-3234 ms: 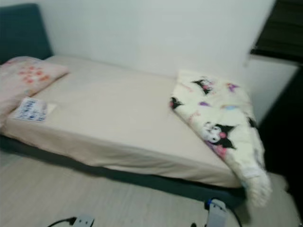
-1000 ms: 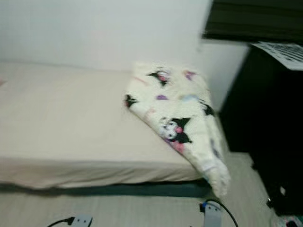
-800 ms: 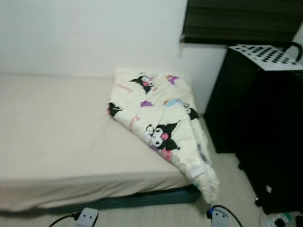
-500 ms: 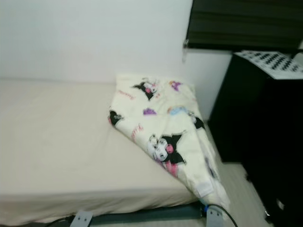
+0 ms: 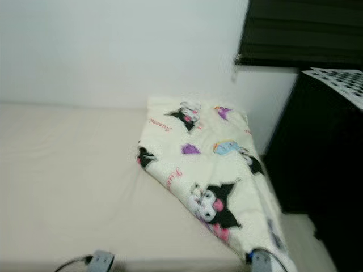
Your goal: Clean up the room
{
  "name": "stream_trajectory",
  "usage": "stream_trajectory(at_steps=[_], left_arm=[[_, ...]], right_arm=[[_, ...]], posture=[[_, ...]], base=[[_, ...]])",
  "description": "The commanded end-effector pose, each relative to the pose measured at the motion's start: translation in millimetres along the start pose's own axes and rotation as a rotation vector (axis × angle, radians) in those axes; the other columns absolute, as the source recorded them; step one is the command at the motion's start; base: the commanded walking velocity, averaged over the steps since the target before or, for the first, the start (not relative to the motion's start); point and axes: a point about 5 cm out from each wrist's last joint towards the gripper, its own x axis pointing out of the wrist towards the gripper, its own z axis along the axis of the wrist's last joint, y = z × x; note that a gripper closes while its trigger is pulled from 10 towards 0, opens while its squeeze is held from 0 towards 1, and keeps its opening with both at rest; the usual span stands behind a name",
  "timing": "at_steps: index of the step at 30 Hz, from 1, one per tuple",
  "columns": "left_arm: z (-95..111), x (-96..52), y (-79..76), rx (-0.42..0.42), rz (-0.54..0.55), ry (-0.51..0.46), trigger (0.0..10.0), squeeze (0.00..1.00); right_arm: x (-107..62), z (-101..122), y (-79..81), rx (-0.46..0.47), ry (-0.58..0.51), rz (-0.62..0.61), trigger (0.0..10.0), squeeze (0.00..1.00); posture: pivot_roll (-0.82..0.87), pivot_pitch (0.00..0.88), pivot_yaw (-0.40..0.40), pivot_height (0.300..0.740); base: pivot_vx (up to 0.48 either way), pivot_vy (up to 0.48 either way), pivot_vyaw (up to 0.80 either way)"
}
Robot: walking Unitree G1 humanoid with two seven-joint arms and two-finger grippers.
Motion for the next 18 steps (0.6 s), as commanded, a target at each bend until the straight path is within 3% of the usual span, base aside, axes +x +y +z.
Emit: stream_trajectory(at_steps=[1, 6, 16, 18], left_arm=[[-11.2, -1.7, 0.3, -0.012, 0.005, 0.04, 10.0, 0.0], [-11.5, -1.7, -0.7, -0.013, -0.011, 0.039, 10.0, 0.0], [-12.6, -1.7, -2.1, -0.018, -0.017, 0.043, 10.0, 0.0], [-13.2, -1.8, -2.5, -0.016, -0.017, 0.046, 10.0, 0.0]], right_arm=[[-0.6, -4.4, -1.1, 0.019, 0.005, -0.011, 10.0, 0.0], [-0.5, -3.5, -1.1, 0.029, -0.001, -0.021, 10.0, 0.0], [1.1, 1.6, 6.5, 0.011, -0.019, -0.009, 10.0, 0.0], [2.5, 15.6, 8.3, -0.041, -0.053, -0.006, 10.0, 0.0]], posture=[[0.04, 0.0, -0.072, 0.74], [0.04, 0.0, -0.072, 0.74], [0.03, 0.0, -0.072, 0.74], [0.03, 0.0, -0.071, 0.74]], base=[[0.0, 0.0, 0.0], [0.0, 0.0, 0.0], [0.0, -0.446, 0.0], [0.0, -0.441, 0.8]])
